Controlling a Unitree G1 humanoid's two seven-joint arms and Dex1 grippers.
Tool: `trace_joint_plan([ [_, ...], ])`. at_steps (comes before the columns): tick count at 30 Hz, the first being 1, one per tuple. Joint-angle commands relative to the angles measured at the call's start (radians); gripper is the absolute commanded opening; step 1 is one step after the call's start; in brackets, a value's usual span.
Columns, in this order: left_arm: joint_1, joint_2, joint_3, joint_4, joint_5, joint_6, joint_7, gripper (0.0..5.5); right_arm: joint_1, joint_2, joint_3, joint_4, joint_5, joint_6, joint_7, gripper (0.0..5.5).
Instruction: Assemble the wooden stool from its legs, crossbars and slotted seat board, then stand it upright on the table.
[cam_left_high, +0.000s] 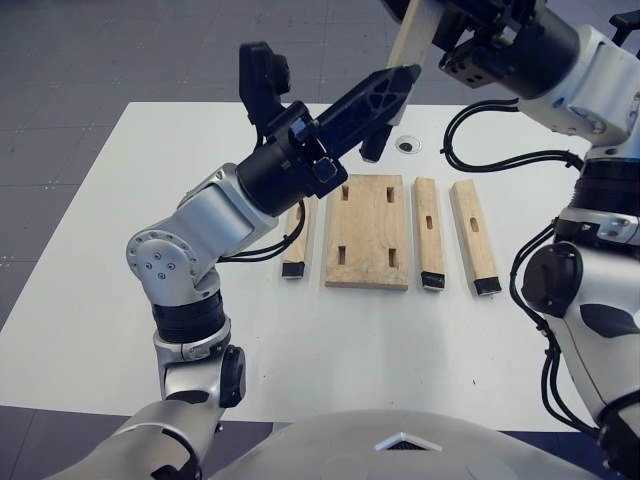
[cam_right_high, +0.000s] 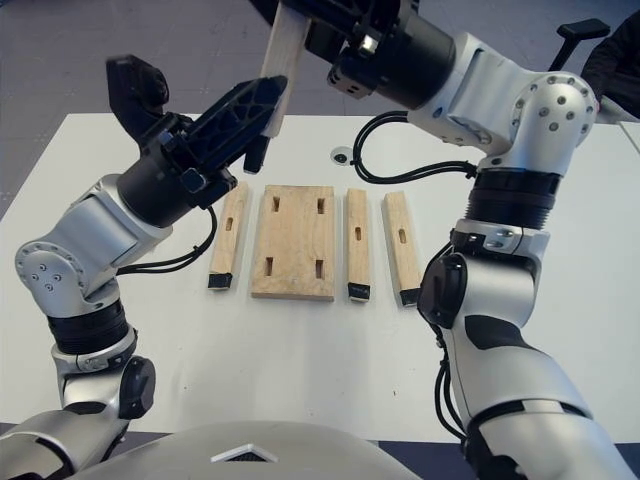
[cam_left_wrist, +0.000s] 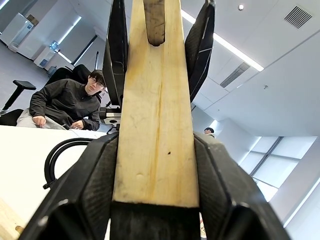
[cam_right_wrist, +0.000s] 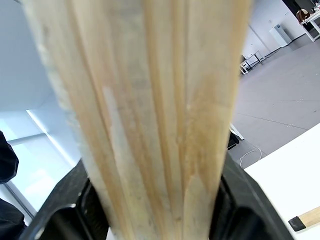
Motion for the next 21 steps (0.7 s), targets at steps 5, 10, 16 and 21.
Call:
trace_joint_plan([
  [5,0.021,0.056,0.012,0.061,0.036,-0.038,-0.022,2.04,0.018,-0.172,0.094,-0.026,-0.185,-0.006,0.357,2.11],
  [10,0.012,0.117,0.043,0.101,0.051,-0.042,-0.061,3.03,0.071,-0.217,0.184,0.019,-0.423,-0.234,0.598,2.09],
  [16,-0.040,0.543,-0.431,0.002,0.851,-0.097,-0.327,3.22,0.086,-0.216,0.230,0.111,-0.603,-0.381,0.722,2.09],
  [21,-0.120,0.720,-0.826,-0.055,1.354,-0.237,-0.595,3.22,0.071,-0.183,0.202,0.128,-0.639,-0.418,0.693,2.09],
])
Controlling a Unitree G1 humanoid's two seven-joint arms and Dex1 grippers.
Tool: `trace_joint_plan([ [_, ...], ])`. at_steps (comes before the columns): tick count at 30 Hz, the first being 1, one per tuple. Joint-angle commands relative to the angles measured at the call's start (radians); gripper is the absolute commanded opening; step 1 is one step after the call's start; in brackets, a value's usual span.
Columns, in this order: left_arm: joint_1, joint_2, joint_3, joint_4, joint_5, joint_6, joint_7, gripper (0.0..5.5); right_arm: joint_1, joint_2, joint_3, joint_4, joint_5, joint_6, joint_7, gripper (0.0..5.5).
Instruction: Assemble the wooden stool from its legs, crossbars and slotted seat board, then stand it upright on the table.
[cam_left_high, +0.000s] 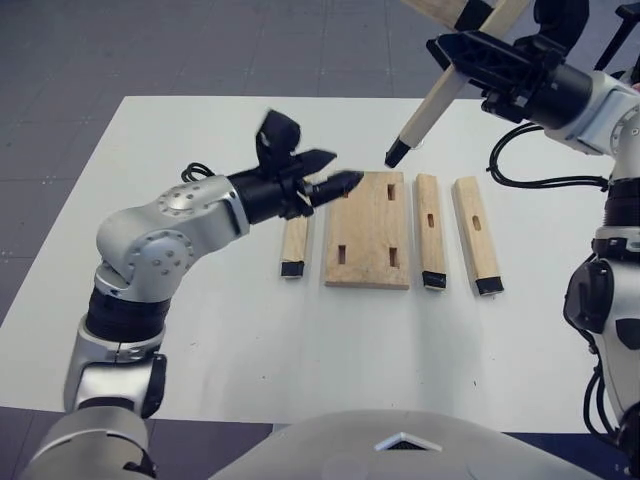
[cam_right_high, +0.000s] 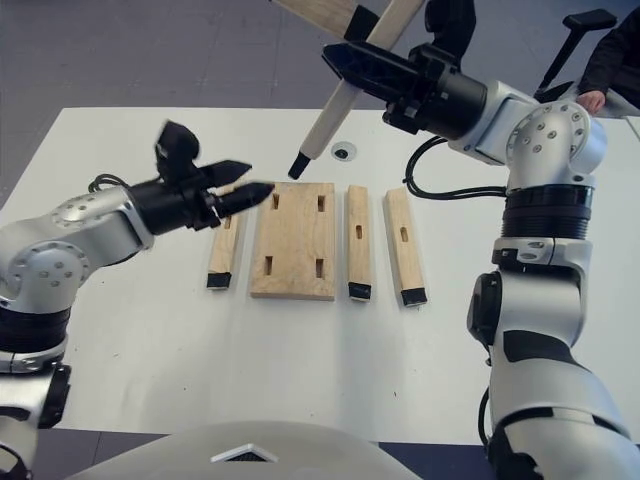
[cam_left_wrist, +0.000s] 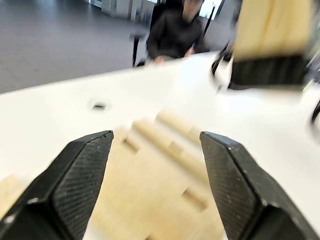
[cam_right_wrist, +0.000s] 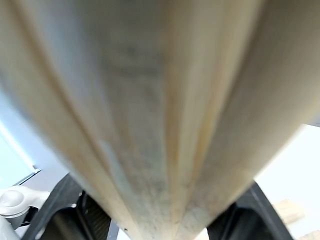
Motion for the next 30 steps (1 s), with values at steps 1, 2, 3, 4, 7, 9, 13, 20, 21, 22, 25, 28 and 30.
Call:
trace_joint_plan([
  [1,-0.142,0.217,-0.450,-0.066,0.576,-0.170,-0.295,3.22,-0.030,0.020,-0.022,0.014,-0.048,-0.063,-0.013,2.09],
  [2,-0.161,0.223,-0.494,-0.056,0.648,-0.203,-0.343,3.22,-0.031,0.023,-0.027,0.013,-0.050,-0.065,-0.017,2.09],
  [3,-0.177,0.224,-0.526,-0.048,0.707,-0.232,-0.387,3.22,-0.032,0.025,-0.031,0.012,-0.053,-0.067,-0.020,2.09],
  [4,-0.190,0.219,-0.548,-0.042,0.755,-0.256,-0.425,3.22,-0.032,0.029,-0.036,0.011,-0.057,-0.074,-0.027,2.09],
  [7,-0.217,0.183,-0.582,-0.005,0.895,-0.313,-0.497,3.22,-0.019,0.044,-0.044,-0.013,-0.072,-0.096,-0.044,2.09],
  [9,-0.215,0.147,-0.577,0.015,0.953,-0.327,-0.512,3.22,-0.007,0.050,-0.044,-0.037,-0.081,-0.105,-0.052,2.09],
  [13,-0.199,0.082,-0.542,0.040,1.015,-0.316,-0.525,3.22,0.014,0.054,-0.050,-0.064,-0.092,-0.116,-0.061,2.09],
  [20,-0.131,0.066,-0.558,0.089,1.122,-0.373,-0.581,3.22,0.013,0.060,-0.062,-0.054,-0.108,-0.133,-0.069,2.09],
  [21,-0.119,0.071,-0.562,0.088,1.136,-0.385,-0.594,3.22,0.010,0.060,-0.064,-0.051,-0.112,-0.138,-0.071,2.09],
  [22,-0.108,0.071,-0.564,0.088,1.149,-0.396,-0.605,3.22,0.007,0.061,-0.064,-0.046,-0.120,-0.146,-0.076,2.09],
  [25,-0.074,0.061,-0.554,0.073,1.177,-0.409,-0.627,3.22,0.006,0.065,-0.043,-0.028,-0.180,-0.187,-0.108,2.09],
  [28,-0.046,0.066,-0.539,0.041,1.196,-0.419,-0.653,3.22,0.009,0.084,-0.020,-0.004,-0.247,-0.254,-0.137,2.09],
  [30,-0.020,0.093,-0.520,0.002,1.202,-0.432,-0.686,3.22,0.035,0.118,-0.016,0.013,-0.308,-0.414,-0.139,2.09],
])
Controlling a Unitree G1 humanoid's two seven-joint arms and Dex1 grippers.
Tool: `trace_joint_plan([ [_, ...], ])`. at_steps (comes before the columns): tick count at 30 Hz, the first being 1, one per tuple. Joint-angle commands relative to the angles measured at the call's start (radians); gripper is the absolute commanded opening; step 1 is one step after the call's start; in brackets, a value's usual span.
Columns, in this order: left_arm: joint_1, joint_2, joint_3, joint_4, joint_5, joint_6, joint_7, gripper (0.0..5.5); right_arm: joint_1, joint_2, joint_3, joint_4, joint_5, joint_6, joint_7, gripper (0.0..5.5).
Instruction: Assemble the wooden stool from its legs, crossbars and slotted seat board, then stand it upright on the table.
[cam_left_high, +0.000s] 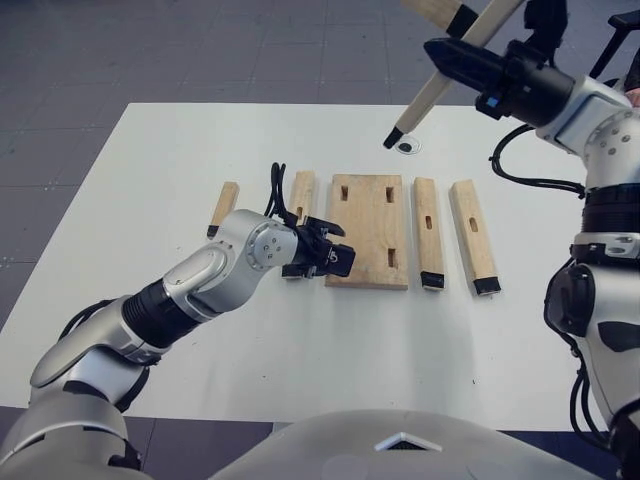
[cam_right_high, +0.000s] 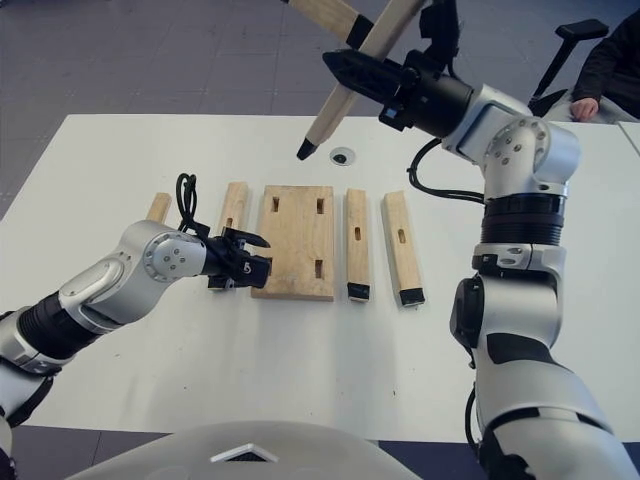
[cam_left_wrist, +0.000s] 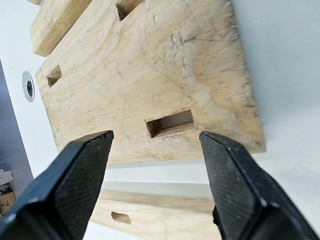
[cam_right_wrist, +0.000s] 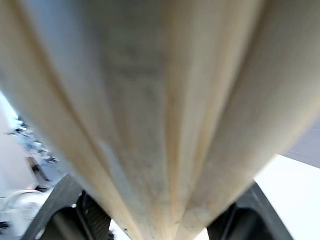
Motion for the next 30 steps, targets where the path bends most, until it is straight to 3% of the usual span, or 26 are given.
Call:
trace_joint_plan([
  [1,0.081,0.055,0.007,-0.055,0.008,-0.018,-0.090,3.22,0.024,0.040,0.020,0.045,-0.099,-0.228,0.016,2.09],
  [5,0.101,0.076,0.054,-0.080,0.021,-0.045,-0.127,3.22,0.042,0.038,0.029,0.138,-0.131,-0.310,0.124,2.09],
  [10,0.050,-0.053,0.122,-0.021,0.066,-0.003,-0.047,3.22,0.052,0.050,0.027,0.138,-0.132,-0.304,0.155,2.09],
  [16,-0.003,-0.004,0.216,-0.121,-0.042,0.053,-0.235,3.22,0.059,0.046,0.029,0.129,-0.137,-0.291,0.166,2.09],
  [18,-0.047,-0.042,0.230,-0.067,-0.026,0.050,-0.203,3.22,0.060,0.047,0.028,0.126,-0.136,-0.288,0.165,2.09],
  [23,-0.044,-0.191,0.190,0.137,0.065,0.010,-0.001,3.22,0.060,0.059,0.026,0.122,-0.132,-0.281,0.157,2.09],
  [30,-0.001,-0.258,0.118,0.257,0.120,-0.062,0.049,3.22,0.045,0.063,0.010,0.133,-0.125,-0.276,0.147,2.09],
])
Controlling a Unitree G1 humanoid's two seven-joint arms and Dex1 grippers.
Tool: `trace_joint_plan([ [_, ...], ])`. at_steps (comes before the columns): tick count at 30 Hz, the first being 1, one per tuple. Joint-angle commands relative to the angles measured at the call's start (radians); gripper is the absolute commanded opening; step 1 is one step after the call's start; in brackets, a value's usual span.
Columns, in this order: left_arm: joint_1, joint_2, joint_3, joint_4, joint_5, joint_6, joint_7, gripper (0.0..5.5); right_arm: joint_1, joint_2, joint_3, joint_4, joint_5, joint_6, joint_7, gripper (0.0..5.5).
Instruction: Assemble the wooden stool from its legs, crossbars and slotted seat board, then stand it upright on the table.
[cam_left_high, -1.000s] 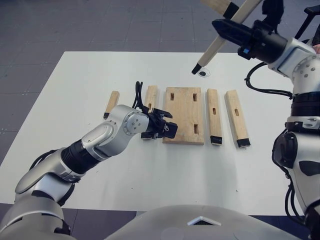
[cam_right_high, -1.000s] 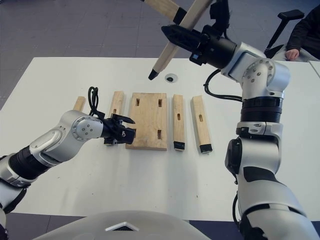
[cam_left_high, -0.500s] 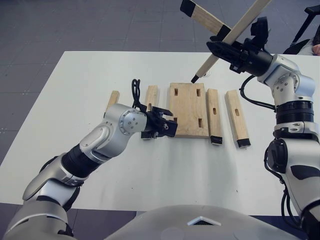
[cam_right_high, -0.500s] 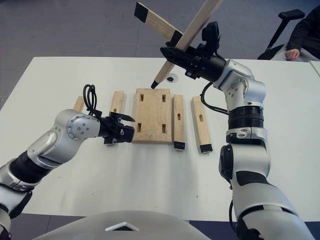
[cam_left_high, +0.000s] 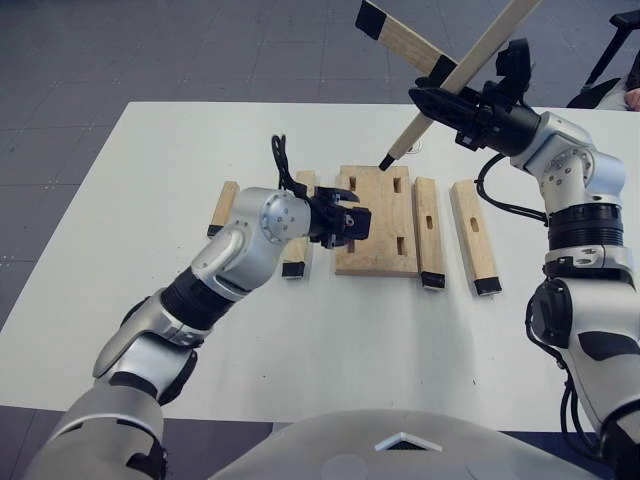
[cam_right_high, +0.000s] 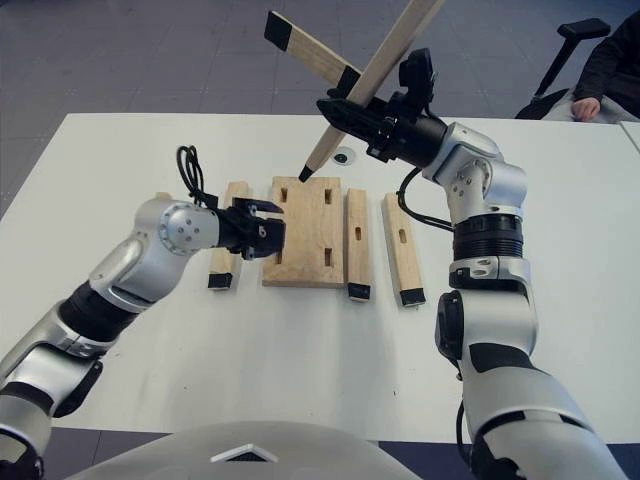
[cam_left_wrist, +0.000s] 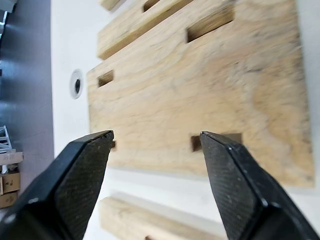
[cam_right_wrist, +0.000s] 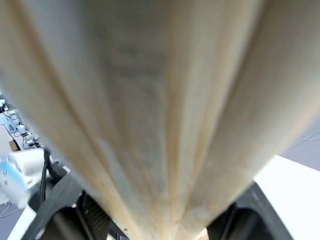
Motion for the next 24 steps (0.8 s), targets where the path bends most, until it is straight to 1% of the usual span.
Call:
trace_joint_plan([
  [1,0.019,-0.013,-0.036,0.079,0.050,-0.055,0.038,3.22,-0.022,0.003,-0.021,-0.004,0.004,0.007,-0.010,2.09],
  [4,0.023,-0.010,-0.064,0.129,0.097,-0.108,0.059,3.22,-0.022,0.008,-0.031,-0.010,0.011,0.013,-0.015,2.09],
  [7,0.026,-0.015,-0.064,0.155,0.117,-0.138,0.067,3.22,-0.022,0.013,-0.041,-0.014,0.012,0.017,-0.021,2.09],
  [10,0.040,-0.006,-0.071,0.130,0.129,-0.157,0.035,3.22,-0.020,0.017,-0.046,-0.019,0.010,0.019,-0.026,2.09],
  [12,0.065,0.030,-0.068,0.048,0.112,-0.149,-0.041,3.22,-0.020,0.015,-0.048,-0.021,0.008,0.020,-0.028,2.09],
  [14,0.094,0.092,-0.058,-0.046,0.098,-0.152,-0.121,3.22,-0.017,0.006,-0.045,-0.017,-0.004,0.012,-0.032,2.09],
  [16,0.122,0.151,-0.041,-0.125,0.092,-0.166,-0.173,3.22,-0.009,-0.005,-0.021,0.003,-0.049,-0.034,-0.035,2.09],
  [18,0.139,0.180,-0.027,-0.173,0.087,-0.172,-0.201,3.22,-0.002,-0.009,-0.004,0.019,-0.082,-0.067,-0.034,2.09],
  [22,0.160,0.208,-0.004,-0.228,0.069,-0.192,-0.227,3.22,0.019,-0.015,0.008,0.032,-0.074,-0.085,0.088,2.09],
  [24,0.174,0.216,0.008,-0.241,0.058,-0.215,-0.224,3.22,0.036,-0.021,0.036,0.052,-0.095,-0.127,0.166,2.09],
])
